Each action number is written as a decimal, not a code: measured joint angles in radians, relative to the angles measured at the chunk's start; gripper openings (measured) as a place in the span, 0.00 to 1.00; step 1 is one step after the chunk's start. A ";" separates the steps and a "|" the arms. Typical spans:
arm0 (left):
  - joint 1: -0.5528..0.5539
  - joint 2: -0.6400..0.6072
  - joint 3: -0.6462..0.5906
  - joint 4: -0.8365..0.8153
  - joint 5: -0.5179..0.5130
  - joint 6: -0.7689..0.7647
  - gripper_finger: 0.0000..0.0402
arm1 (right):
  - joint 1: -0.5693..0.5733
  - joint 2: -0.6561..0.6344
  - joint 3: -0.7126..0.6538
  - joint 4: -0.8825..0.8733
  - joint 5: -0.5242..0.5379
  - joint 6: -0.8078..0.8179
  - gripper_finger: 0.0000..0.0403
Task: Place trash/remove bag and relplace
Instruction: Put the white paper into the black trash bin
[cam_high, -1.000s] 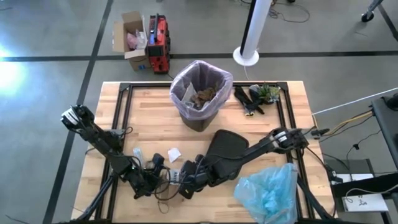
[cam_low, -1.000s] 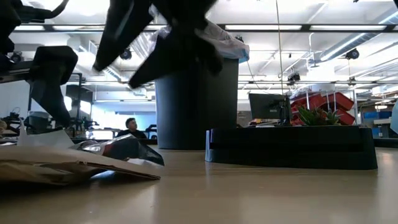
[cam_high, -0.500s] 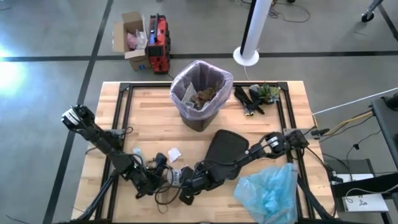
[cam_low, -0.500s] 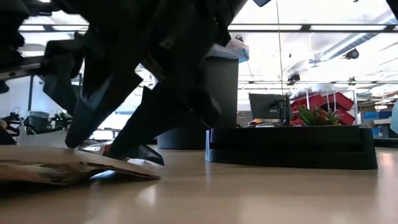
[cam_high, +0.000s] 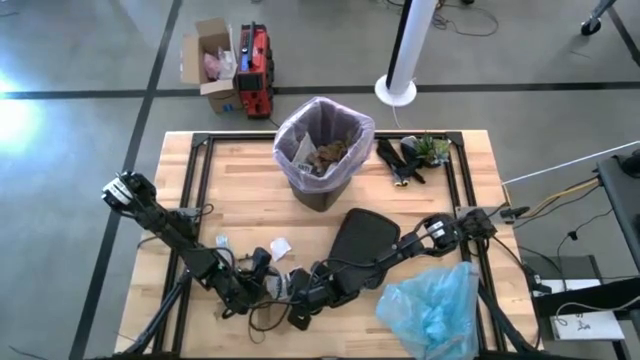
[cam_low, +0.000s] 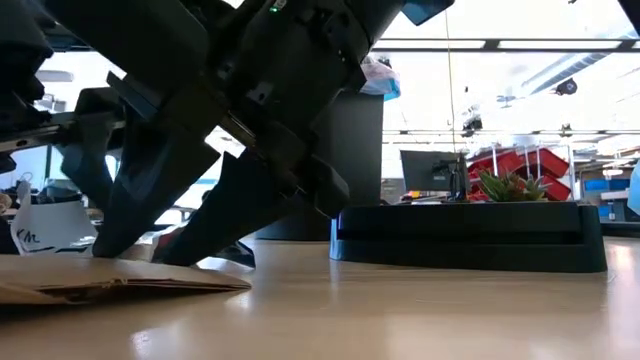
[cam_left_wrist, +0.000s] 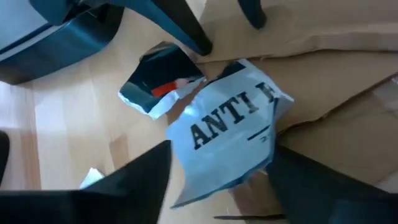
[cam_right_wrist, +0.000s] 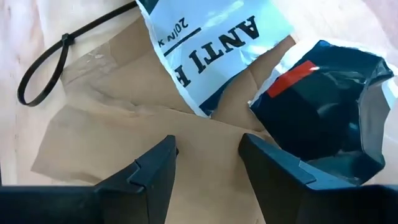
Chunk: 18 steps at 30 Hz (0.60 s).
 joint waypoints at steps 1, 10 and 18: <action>0.001 0.000 0.000 -0.001 0.001 -0.001 0.47 | -0.001 0.000 0.000 0.000 0.003 -0.003 0.43; 0.001 -0.035 0.026 -0.080 -0.015 -0.019 0.02 | -0.004 -0.012 -0.003 -0.002 0.007 -0.018 0.41; 0.001 -0.189 0.070 -0.258 -0.030 -0.016 0.01 | 0.004 -0.098 0.014 -0.075 0.035 -0.196 0.46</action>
